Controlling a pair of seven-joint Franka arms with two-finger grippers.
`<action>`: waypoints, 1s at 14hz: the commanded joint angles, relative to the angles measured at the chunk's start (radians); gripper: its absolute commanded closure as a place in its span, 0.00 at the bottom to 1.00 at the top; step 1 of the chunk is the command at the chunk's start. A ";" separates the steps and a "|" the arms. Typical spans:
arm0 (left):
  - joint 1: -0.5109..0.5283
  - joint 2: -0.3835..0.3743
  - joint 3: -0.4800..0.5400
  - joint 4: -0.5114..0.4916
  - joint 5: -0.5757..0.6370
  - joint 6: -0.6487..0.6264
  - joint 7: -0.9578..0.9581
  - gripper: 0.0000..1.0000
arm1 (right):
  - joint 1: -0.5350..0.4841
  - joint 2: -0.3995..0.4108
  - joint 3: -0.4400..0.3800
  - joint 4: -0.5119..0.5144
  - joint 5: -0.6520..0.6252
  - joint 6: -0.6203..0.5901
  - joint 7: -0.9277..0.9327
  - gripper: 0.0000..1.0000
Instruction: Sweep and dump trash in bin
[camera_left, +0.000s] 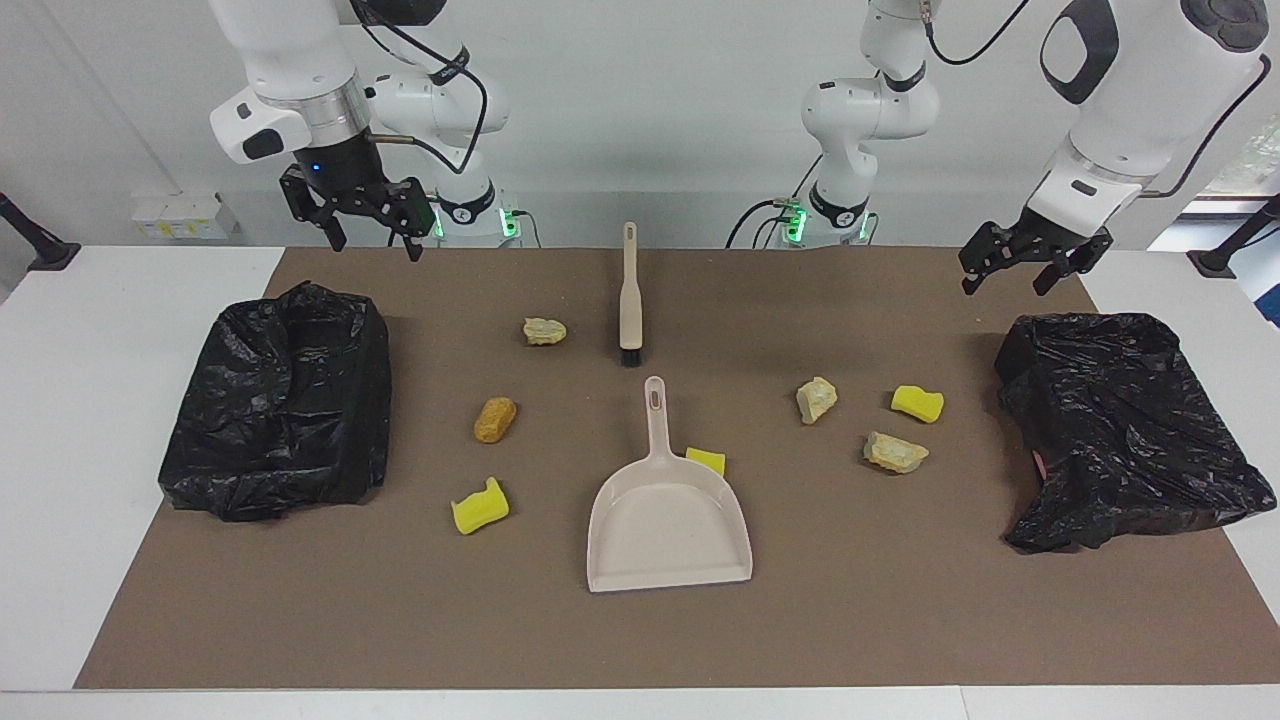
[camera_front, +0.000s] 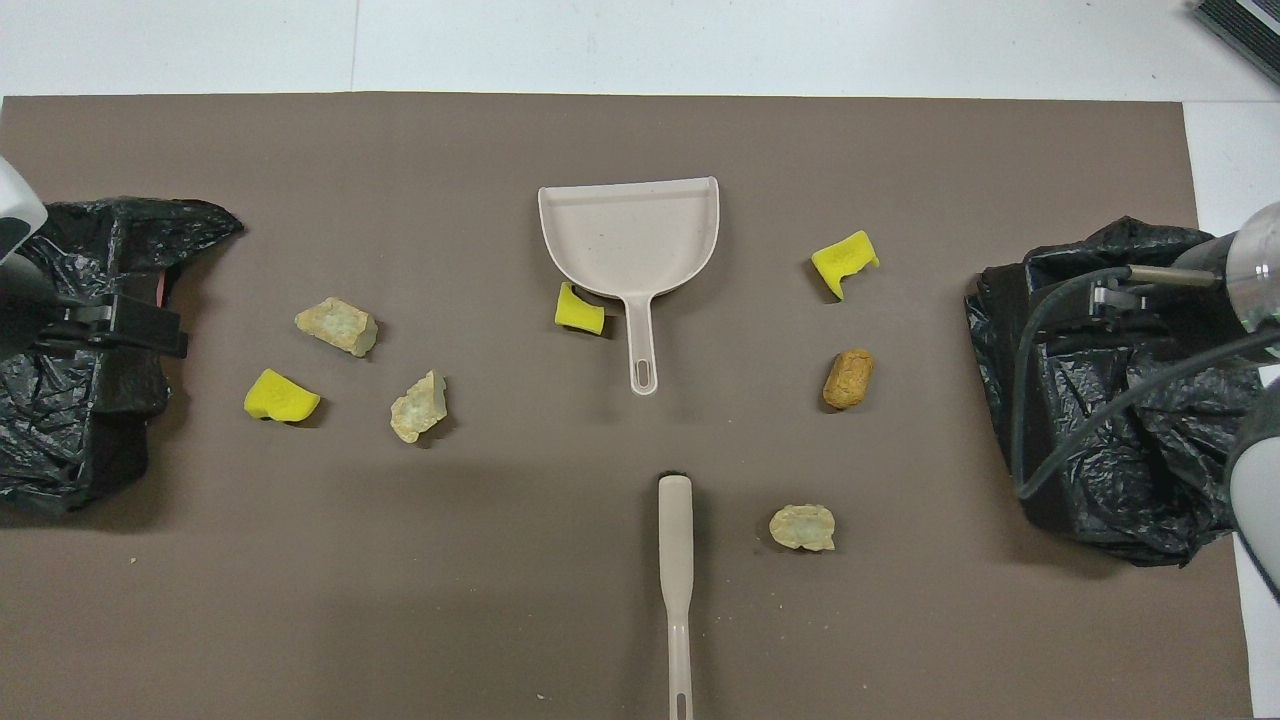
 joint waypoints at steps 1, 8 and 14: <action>-0.034 -0.079 0.007 -0.156 -0.105 0.030 0.015 0.00 | -0.007 -0.008 0.003 -0.022 0.025 0.029 -0.031 0.00; -0.250 -0.113 0.008 -0.365 -0.195 0.194 0.118 0.00 | 0.021 0.091 0.029 0.024 0.026 0.096 -0.019 0.00; -0.512 -0.102 0.007 -0.609 -0.224 0.486 0.103 0.00 | 0.220 0.297 0.024 0.085 0.005 0.263 0.182 0.00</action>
